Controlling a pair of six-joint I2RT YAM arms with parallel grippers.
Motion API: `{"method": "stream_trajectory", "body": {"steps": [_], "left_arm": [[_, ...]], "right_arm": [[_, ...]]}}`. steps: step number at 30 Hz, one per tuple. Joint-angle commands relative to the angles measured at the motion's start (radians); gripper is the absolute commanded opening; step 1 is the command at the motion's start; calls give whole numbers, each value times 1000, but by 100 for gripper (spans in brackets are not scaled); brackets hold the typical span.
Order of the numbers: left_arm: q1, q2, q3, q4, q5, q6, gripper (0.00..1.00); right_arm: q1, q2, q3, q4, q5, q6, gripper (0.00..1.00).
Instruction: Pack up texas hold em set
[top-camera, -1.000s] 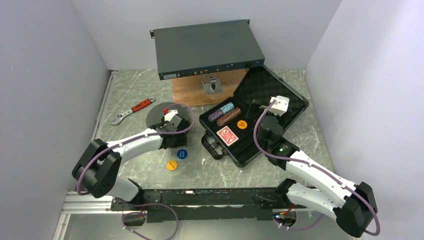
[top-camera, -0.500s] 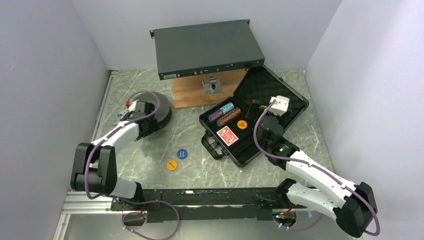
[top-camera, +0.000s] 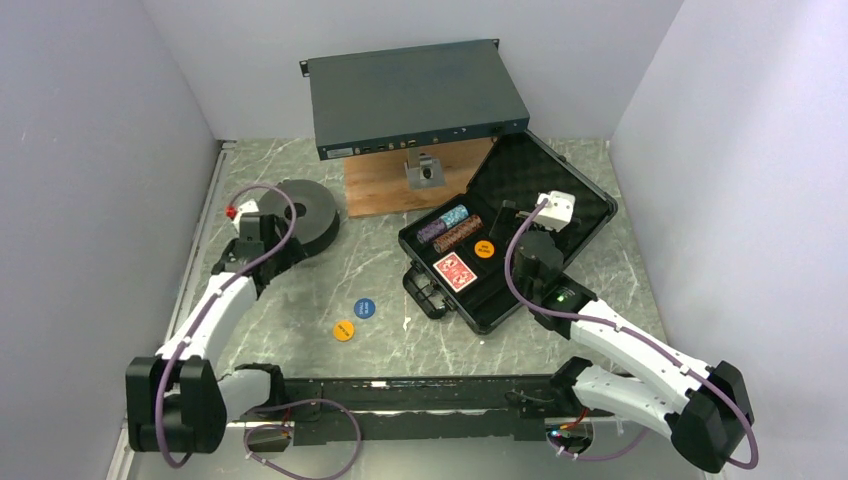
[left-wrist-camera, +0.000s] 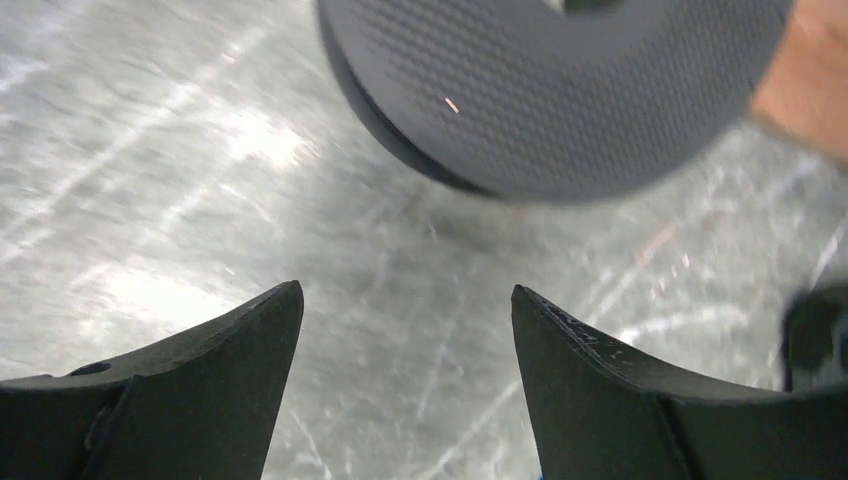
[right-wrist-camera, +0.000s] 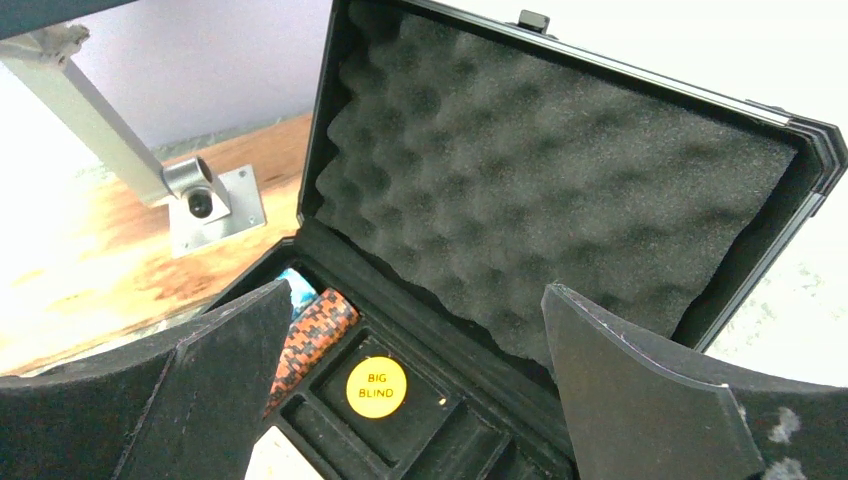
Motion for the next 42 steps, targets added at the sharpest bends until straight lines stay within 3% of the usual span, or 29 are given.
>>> {"method": "stream_trajectory", "body": {"steps": [1, 6, 12, 21, 30, 42], "left_arm": [[-140, -78, -52, -7, 41, 26, 81], [-318, -88, -72, 22, 61, 71, 78], [-451, -4, -74, 95, 159, 135, 77], [-655, 143, 3, 41, 74, 152, 75], [-768, 231, 48, -52, -40, 107, 71], [-797, 261, 16, -43, -74, 60, 68]], "right_arm": [[-4, 0, 35, 4, -15, 15, 100], [-4, 0, 34, 4, -14, 13, 100], [-4, -5, 34, 1, -13, 15, 100], [-5, -11, 32, 1, -12, 14, 100], [-5, -11, 28, 7, -11, 13, 100], [-5, -7, 30, 4, -13, 12, 100]]}}
